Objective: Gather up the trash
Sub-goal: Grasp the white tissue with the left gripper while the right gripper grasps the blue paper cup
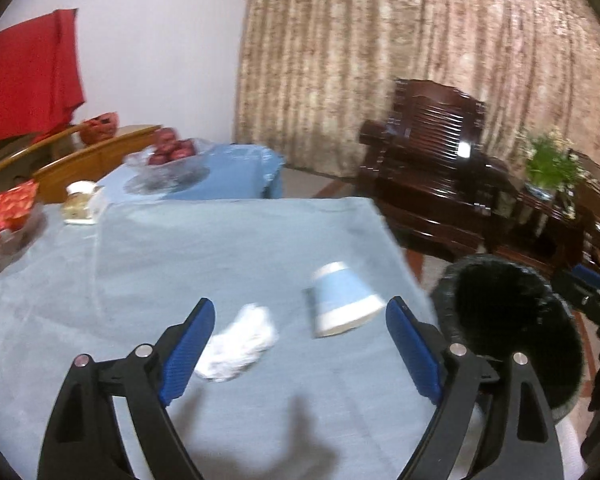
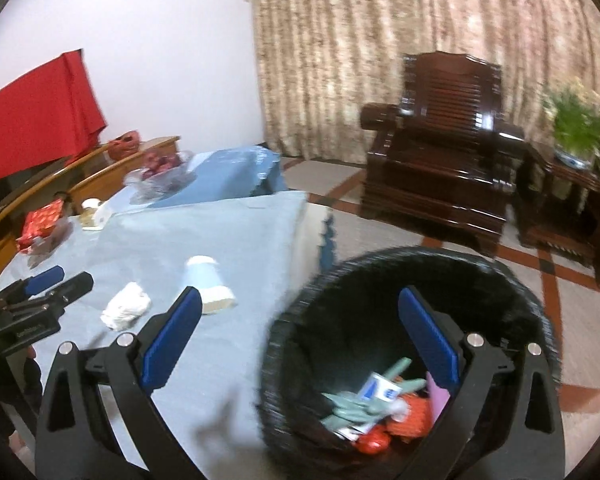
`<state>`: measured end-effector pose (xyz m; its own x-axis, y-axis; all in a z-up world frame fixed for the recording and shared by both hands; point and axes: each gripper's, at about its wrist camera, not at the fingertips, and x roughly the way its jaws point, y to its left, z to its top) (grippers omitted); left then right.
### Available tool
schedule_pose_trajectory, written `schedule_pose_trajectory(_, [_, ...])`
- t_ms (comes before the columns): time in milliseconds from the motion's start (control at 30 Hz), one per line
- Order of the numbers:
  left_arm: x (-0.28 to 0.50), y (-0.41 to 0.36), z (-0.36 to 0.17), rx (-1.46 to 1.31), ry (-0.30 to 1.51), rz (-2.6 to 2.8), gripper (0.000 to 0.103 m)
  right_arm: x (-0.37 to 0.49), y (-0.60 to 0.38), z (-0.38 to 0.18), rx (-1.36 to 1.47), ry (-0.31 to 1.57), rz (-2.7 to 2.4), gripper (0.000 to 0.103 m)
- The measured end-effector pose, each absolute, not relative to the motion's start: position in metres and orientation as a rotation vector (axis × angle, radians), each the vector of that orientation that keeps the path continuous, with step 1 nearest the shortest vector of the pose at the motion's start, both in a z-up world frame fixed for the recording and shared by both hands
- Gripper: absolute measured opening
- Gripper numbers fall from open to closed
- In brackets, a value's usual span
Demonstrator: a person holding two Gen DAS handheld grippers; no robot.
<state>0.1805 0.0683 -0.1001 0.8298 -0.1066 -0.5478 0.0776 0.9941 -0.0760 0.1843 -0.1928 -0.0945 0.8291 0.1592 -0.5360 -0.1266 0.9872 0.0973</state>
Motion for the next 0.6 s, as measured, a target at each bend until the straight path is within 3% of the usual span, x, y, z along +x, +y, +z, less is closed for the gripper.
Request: schedule_pose_trajectory(600, [0.201,0.145,-0.143,-0.083,0.661,0.053,0.086,0.270,-0.075,-0.144,0.000,0.673,0.330,0.096])
